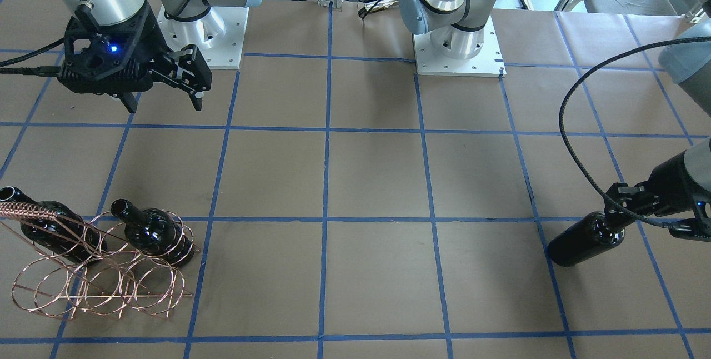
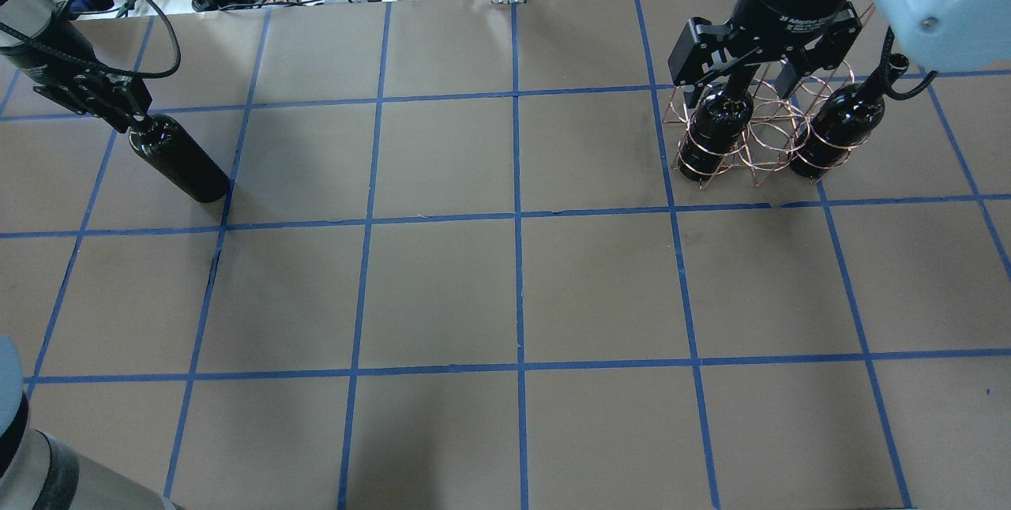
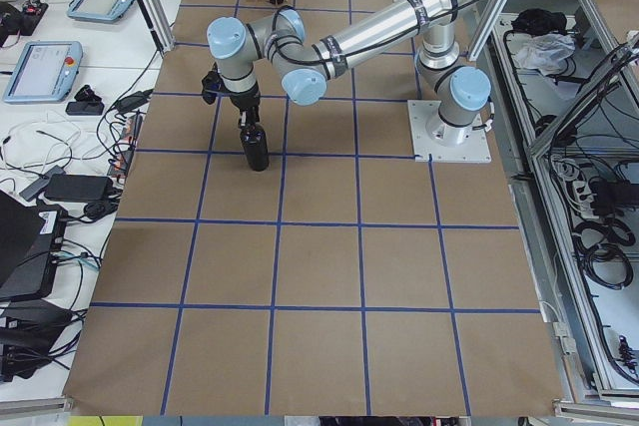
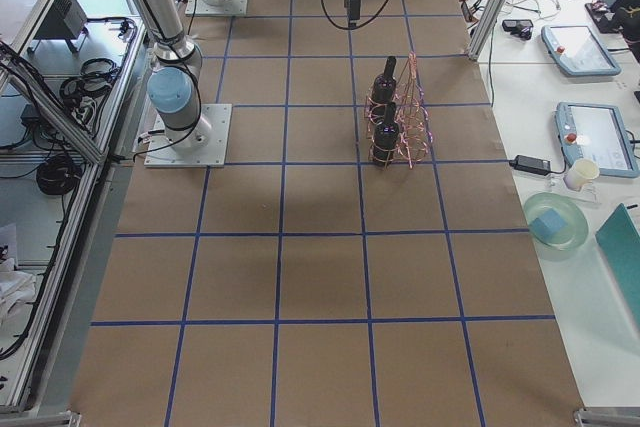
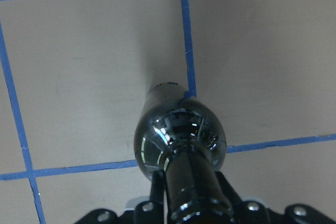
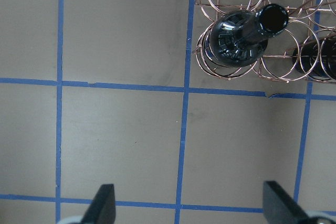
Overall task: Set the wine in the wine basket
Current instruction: 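Lift the bottle with the left gripper and swing it toward the table center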
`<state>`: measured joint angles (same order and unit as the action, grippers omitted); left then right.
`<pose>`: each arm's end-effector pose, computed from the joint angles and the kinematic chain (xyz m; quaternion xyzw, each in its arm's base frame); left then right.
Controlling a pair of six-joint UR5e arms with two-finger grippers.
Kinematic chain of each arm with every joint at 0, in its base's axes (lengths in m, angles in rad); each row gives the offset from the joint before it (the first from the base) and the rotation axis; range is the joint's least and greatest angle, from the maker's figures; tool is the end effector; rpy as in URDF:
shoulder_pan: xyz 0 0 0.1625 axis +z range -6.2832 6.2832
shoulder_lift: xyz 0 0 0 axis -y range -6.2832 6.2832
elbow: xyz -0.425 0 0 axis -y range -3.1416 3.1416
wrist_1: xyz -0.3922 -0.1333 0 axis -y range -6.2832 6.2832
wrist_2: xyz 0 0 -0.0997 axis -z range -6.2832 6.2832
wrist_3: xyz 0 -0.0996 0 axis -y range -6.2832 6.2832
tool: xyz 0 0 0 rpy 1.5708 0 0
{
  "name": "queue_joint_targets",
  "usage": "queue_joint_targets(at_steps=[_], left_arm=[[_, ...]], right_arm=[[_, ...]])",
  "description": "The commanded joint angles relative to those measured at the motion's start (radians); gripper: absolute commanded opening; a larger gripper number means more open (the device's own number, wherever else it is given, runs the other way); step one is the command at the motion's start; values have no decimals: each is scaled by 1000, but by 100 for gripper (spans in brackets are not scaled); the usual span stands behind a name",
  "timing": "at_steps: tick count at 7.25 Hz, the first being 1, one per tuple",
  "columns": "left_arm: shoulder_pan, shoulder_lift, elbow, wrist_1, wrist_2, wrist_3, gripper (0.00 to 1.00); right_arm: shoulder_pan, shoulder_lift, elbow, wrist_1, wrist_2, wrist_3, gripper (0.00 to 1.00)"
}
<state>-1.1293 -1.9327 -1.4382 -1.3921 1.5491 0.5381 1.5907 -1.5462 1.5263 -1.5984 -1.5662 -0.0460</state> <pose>0.1454 -0.6247 0.3663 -0.0480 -0.9985 -0.0172 0.0215 0.1438 -0.5041 0.5004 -0.0330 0.9992 -0.0238 0.0020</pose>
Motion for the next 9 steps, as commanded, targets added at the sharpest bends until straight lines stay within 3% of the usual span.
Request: queue_joint_targets(at_steps=[1, 7, 9], left_arm=[[-16, 32, 10, 1, -7, -22, 0], [-321, 118, -33, 14, -14, -415, 0], [-409, 144, -60, 15, -65, -510, 0]], right_arm=[[0, 0, 0, 0, 0, 0, 100], [0, 0, 0, 0, 0, 0, 100], [0, 0, 0, 0, 0, 0, 100]])
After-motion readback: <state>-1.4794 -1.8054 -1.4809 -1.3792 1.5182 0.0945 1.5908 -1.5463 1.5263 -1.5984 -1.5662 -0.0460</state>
